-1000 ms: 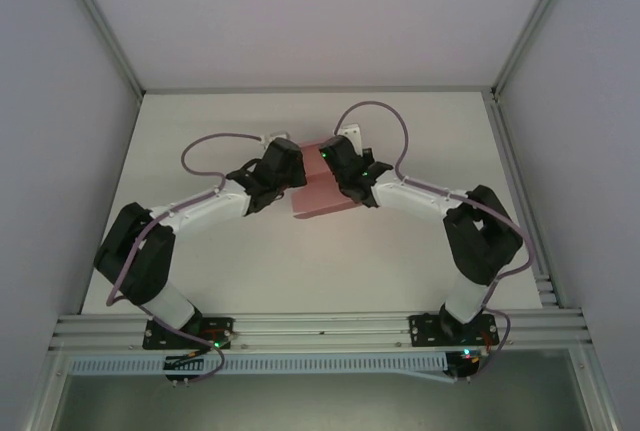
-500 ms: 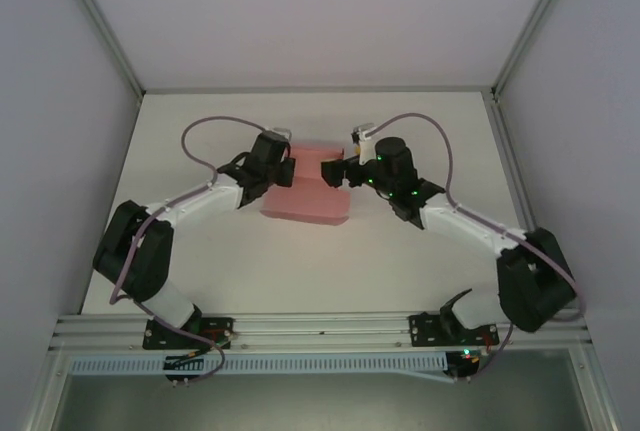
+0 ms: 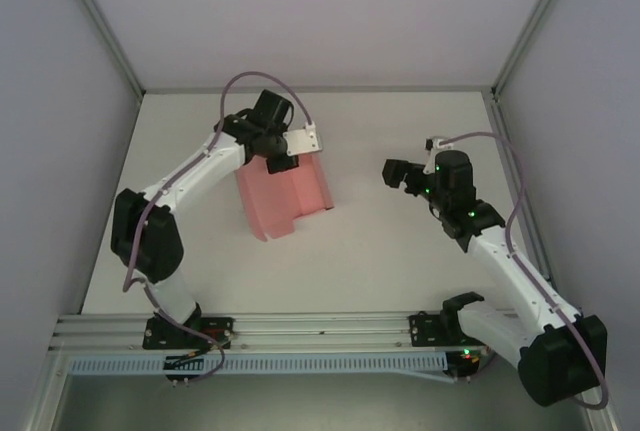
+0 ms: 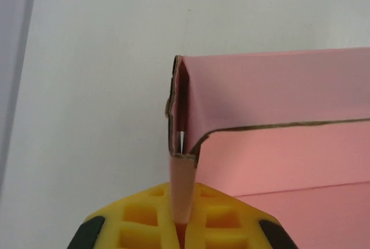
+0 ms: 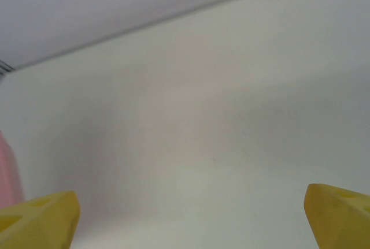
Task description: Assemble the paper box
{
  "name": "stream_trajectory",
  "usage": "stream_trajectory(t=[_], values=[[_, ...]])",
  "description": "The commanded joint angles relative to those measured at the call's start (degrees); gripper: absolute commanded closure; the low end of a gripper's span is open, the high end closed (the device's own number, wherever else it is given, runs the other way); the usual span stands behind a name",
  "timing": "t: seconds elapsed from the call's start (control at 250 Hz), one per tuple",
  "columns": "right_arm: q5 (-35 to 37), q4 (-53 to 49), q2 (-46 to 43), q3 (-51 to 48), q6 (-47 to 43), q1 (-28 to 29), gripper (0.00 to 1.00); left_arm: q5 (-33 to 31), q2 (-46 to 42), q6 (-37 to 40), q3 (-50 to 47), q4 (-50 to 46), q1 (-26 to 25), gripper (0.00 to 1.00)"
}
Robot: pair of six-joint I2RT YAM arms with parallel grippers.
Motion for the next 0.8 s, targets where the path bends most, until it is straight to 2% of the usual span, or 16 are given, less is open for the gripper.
stream_trajectory(t=[0.0, 0.076, 0.22, 0.367, 0.515, 0.667, 0.747, 0.799], values=[[0.4, -6.4, -2.8, -2.0, 1.6, -1.7, 0.00, -10.8, 5.6, 13.1, 2.7, -9.3, -7.1, 1.00], [-0.1, -7.0, -4.1, -3.1, 2.0, -3.0, 0.00, -19.1, 9.7, 15.6, 3.1, -9.1, -11.1, 1.00], [-0.9, -7.8, -6.4, -4.3, 2.6, -6.1, 0.00, -26.0, 13.8, 19.4, 1.4, -3.6, -15.0, 1.00], [-3.0, -7.7, -6.8, -5.1, 2.6, -8.3, 0.00, -30.5, 15.4, 24.9, -4.2, 8.8, -18.5, 1.00], [-3.4, -7.4, -6.6, -6.0, 1.9, -9.6, 0.00, -31.0, 19.1, 27.6, -4.6, 12.8, -21.1, 1.00], [-4.6, -7.4, -6.5, -6.4, 1.1, -10.7, 0.00, -31.2, 20.5, 26.1, -1.8, 11.7, -22.0, 0.62], [-5.2, -7.6, -6.2, -6.5, 0.6, -11.3, 0.00, -31.1, 19.7, 23.9, 0.0, 9.4, -21.9, 0.47], [-6.5, -7.5, -5.6, -6.2, 0.1, -11.5, 0.00, -30.9, 19.0, 22.4, 1.8, 7.0, -22.1, 0.43]])
